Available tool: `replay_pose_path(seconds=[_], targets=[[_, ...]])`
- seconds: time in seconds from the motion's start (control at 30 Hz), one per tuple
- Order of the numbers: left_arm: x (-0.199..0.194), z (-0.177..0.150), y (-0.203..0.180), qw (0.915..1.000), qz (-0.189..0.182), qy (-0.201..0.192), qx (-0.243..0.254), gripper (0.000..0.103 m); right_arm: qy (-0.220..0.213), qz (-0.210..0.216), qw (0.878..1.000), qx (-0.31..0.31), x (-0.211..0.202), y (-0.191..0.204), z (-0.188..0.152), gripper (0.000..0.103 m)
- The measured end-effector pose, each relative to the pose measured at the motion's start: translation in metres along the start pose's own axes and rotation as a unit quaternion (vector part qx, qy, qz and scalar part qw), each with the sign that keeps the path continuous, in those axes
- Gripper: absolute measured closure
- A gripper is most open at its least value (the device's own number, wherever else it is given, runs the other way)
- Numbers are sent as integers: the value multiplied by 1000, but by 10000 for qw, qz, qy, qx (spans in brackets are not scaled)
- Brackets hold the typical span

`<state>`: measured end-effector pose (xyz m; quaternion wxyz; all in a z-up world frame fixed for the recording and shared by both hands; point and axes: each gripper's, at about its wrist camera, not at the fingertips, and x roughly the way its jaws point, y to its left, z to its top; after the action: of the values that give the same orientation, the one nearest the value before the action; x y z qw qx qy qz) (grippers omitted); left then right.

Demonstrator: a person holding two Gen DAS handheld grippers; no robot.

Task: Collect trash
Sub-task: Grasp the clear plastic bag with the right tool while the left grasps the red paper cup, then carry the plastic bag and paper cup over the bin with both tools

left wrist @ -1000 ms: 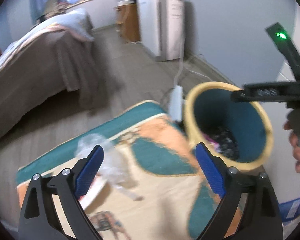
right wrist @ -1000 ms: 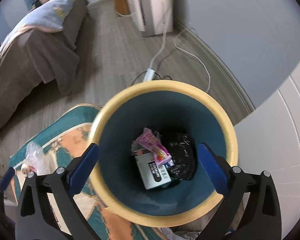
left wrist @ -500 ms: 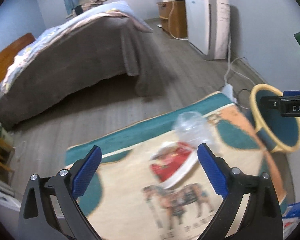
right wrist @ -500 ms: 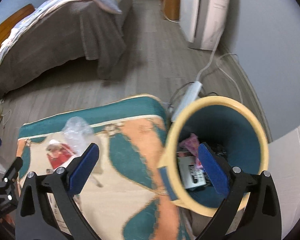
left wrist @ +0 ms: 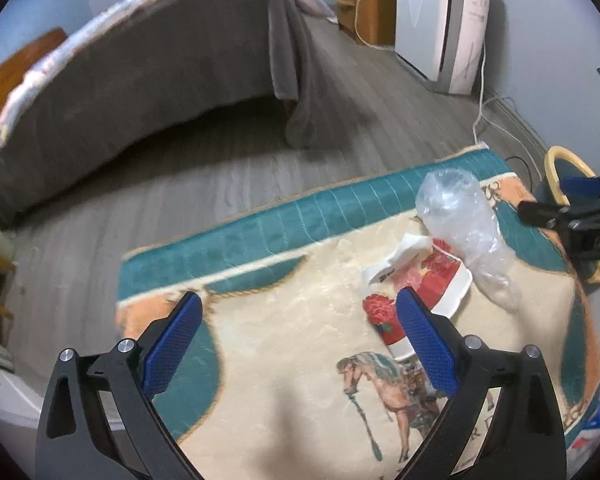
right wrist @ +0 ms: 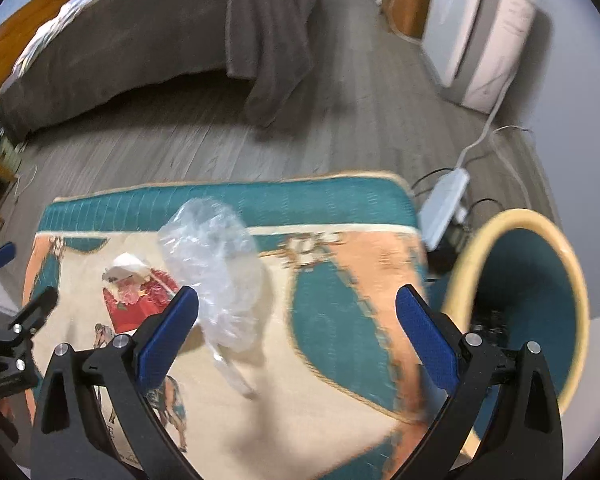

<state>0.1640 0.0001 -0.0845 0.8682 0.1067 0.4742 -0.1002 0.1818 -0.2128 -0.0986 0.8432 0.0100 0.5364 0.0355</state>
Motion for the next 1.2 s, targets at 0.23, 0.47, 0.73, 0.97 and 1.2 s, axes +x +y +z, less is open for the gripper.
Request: replay_pose_path(seconds=[0.23, 0.47, 0.73, 0.97, 1.2], targets=[[22, 7, -3, 9994, -232, 46, 258, 7, 336, 220, 9988, -275, 32, 20, 7, 23], [36, 15, -28, 9951, -768, 40, 625, 29, 633, 1148, 9904, 433, 45, 5, 11, 76], [48, 11, -54, 9885, -953, 281, 1144, 69, 532, 920, 9935, 402, 37, -1, 17, 82], [39, 12, -49, 9888, -1143, 329, 902, 89, 428, 804, 9950, 418, 20, -11, 14, 83], [18, 8, -55, 9883, -1157, 188, 976, 93, 284, 738, 9962, 364, 0, -14, 8, 83]])
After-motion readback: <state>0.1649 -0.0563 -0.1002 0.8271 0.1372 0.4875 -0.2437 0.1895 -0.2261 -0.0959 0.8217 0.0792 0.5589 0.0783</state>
